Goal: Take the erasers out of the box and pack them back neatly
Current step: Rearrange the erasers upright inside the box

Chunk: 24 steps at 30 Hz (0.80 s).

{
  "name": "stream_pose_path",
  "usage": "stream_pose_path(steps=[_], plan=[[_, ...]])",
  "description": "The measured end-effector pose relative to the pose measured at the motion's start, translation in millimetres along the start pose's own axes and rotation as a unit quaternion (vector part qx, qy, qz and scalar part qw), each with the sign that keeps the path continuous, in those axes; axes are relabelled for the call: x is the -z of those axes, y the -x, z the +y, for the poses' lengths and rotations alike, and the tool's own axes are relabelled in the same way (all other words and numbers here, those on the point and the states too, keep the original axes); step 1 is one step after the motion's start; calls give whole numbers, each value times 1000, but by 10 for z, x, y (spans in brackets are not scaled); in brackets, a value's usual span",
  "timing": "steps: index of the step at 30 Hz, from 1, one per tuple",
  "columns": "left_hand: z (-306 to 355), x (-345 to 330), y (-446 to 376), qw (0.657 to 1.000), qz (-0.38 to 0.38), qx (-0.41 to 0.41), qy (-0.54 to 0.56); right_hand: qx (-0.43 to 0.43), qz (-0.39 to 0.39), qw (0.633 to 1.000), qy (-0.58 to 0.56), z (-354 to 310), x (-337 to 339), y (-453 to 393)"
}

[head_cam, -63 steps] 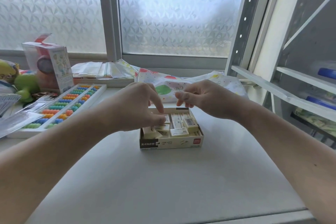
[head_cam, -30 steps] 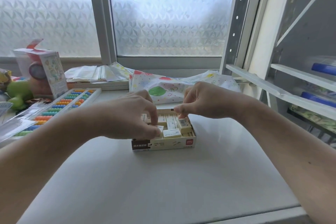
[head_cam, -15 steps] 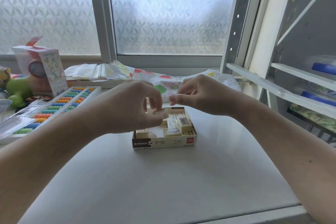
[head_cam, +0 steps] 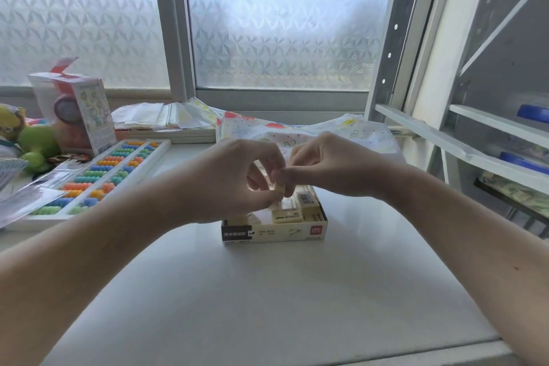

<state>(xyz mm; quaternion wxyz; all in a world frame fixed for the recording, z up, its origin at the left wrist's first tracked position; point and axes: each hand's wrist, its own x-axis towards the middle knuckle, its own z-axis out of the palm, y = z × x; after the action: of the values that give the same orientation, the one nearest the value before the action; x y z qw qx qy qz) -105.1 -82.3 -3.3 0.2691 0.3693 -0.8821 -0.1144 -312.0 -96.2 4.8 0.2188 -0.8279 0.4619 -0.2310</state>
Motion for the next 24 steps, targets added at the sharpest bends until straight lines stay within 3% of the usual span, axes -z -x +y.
stream_pose_path(steps=[7, 12, 17, 24], plan=[[-60, 156, -22, 996, -75, -14, -40, 8, -98, 993, 68, -44, 98, 86], [-46, 117, -45, 996, -89, 9, -8, 16, -117, 990, 76, -13, 111, 80], [-38, 106, -48, 994, -109, 20, -9, 30, -106, 994, 15, 25, 151, 78], [-8, 63, -2, 995, -78, 30, -46, 17, -54, 995, -83, 150, 256, 56]])
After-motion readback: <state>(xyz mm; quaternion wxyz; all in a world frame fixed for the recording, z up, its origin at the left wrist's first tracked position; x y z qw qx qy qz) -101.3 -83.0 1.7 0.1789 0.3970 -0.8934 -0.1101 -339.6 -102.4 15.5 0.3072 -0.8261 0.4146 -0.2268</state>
